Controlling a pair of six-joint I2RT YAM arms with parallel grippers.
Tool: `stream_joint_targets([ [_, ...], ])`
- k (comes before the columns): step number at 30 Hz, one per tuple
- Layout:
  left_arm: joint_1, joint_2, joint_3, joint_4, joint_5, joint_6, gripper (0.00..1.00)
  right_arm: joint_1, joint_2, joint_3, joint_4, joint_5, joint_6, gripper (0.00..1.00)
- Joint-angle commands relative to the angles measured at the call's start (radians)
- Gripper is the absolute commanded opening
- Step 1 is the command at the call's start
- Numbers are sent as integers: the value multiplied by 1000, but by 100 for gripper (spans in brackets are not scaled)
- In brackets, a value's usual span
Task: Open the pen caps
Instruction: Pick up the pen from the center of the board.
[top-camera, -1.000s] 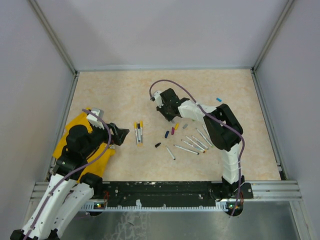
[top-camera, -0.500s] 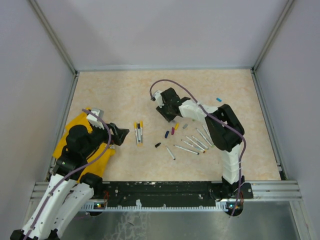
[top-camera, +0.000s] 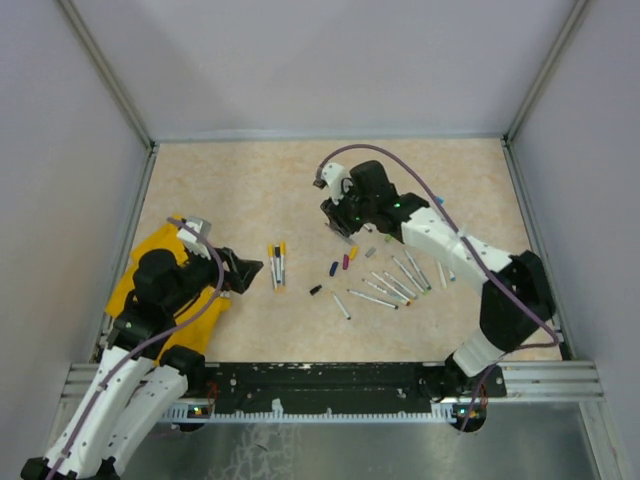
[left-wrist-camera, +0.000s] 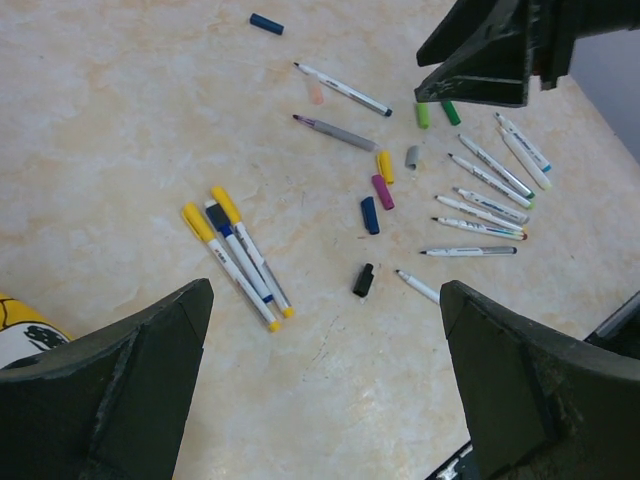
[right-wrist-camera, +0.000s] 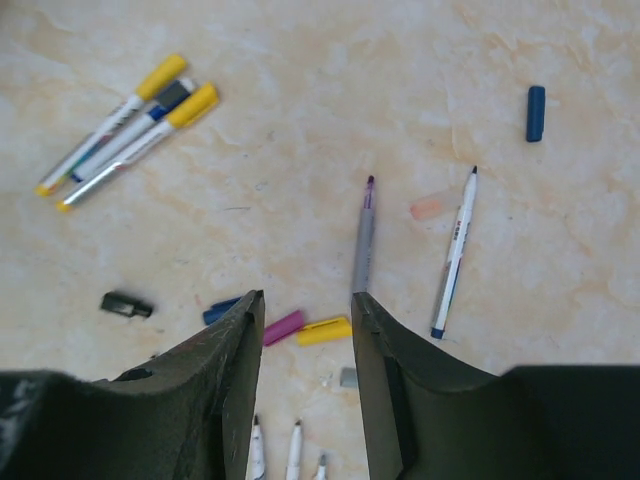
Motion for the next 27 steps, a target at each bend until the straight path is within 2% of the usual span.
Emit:
stream_joint_targets([
  [1,4,10,-14,64,107,-61,100,-41,-227,-66,9,-215,-22,41],
  [5,5,-4,-58,143,174,-196,100,-78,-429,-170,27,-320,-17,46],
  [8,4,-21,-135,275,234,-280,100,-111,-531,-238,38,-385,-16,47],
  [10,5,-13,-168,325,232,-317,100,-175,-573,-287,79,-465,12,48],
  [13,4,36,-175,332,217,-322,98,-288,-600,-339,117,-554,48,48],
  [15,4,75,-165,312,211,-308,97,-316,-603,-354,109,-576,49,48],
  [27,-15,216,-156,307,149,-277,92,-321,-602,-399,125,-591,30,48],
])
